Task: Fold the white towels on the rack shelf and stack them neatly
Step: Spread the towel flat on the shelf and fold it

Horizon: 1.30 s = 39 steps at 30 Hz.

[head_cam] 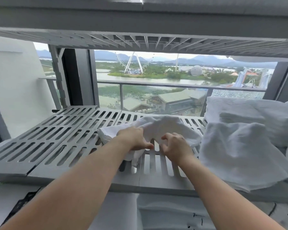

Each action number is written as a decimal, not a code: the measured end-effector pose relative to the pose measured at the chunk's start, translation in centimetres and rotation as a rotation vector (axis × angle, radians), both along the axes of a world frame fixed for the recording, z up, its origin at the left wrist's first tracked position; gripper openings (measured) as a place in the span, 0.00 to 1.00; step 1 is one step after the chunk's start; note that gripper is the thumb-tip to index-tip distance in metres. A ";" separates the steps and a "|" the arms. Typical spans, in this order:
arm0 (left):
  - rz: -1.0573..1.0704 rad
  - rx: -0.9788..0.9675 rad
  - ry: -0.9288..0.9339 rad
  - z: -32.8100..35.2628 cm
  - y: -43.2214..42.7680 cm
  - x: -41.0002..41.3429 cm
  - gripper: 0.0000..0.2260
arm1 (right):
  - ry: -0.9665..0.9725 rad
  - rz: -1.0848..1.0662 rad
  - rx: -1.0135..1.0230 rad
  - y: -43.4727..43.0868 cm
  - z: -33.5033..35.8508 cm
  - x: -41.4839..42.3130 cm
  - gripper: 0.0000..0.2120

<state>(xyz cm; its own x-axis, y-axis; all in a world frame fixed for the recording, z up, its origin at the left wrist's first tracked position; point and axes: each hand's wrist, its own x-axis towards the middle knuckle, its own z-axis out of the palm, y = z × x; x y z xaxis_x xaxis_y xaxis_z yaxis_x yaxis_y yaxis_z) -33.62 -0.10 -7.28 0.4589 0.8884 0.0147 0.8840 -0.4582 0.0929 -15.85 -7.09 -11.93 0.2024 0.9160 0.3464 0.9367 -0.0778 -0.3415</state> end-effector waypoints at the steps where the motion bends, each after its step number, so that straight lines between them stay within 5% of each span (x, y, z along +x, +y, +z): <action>1: 0.026 0.010 0.060 -0.2 -0.3 0.5 0.36 | 0.011 0.006 -0.023 0.0 -0.3 0.4 0.15; 5: 0.067 0.060 0.176 -0.6 -1.3 1.4 0.22 | 0.072 0.005 0.024 0.3 -1.4 1.4 0.16; 14: 0.098 0.204 0.218 -1.0 -2.3 -0.5 0.25 | -0.109 -0.060 0.025 0.8 -2.0 1.4 0.18; 21: 0.047 -0.019 0.179 3.5 -2.1 -5.4 0.16 | -0.133 -0.131 0.127 -0.5 -1.8 1.5 0.16; 24: 0.029 -0.158 0.004 5.3 -1.5 -9.1 0.20 | -0.149 -0.159 0.256 -0.7 -1.7 0.7 0.16; 28: 0.045 -0.101 -0.106 7.2 0.3 -12.0 0.19 | -0.244 -0.125 0.336 -0.7 -1.7 -0.4 0.17; 34: 0.054 0.137 0.127 4.4 2.7 -12.8 0.22 | -0.247 -0.030 0.214 -0.6 -1.9 -2.4 0.11; 39: -0.094 -0.116 0.092 2.5 4.0 -12.4 0.24 | -0.066 -0.154 0.413 -0.4 -1.2 -4.6 0.23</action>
